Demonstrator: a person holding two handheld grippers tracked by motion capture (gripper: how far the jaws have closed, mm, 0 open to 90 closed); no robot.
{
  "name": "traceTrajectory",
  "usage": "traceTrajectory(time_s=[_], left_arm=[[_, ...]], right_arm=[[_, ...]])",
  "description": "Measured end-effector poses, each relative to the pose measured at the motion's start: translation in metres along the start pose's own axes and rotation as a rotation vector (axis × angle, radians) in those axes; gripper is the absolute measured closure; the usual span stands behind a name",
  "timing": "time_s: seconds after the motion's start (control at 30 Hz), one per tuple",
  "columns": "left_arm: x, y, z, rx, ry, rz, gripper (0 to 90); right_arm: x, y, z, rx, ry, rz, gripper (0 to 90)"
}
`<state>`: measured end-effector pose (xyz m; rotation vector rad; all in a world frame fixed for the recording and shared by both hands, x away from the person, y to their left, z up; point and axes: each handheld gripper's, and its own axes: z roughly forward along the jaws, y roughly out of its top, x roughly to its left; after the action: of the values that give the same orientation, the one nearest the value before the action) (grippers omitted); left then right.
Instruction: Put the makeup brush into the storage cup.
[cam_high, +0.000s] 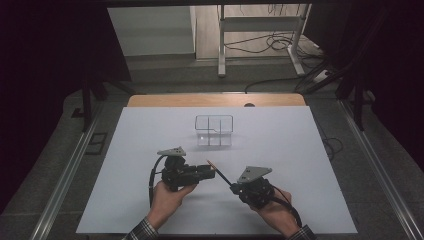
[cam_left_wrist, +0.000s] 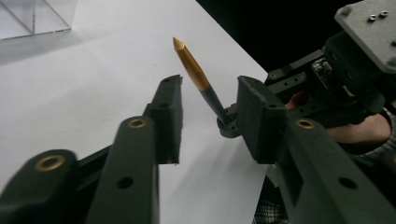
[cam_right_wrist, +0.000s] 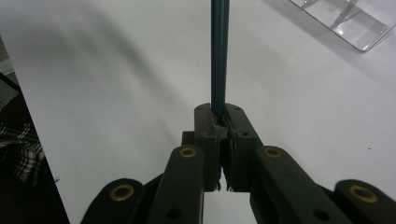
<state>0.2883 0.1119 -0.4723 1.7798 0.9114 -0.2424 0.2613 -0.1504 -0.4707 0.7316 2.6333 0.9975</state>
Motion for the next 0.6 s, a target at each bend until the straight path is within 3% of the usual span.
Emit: traceTrajectory(time_s=[0.37,0.6], left_arm=[[0.0017,0.0005,0.005,0.002,-0.003,-0.01,74.8],[0.0033,0.001,0.0058,-0.011,-0.04,-0.031,76.4]], right_arm=[[0.002,0.0013,0.0015,-0.005,0.004,0.003,84.7],[0.0025,0.0018,0.0021,-0.003,0.008,0.006,84.8]])
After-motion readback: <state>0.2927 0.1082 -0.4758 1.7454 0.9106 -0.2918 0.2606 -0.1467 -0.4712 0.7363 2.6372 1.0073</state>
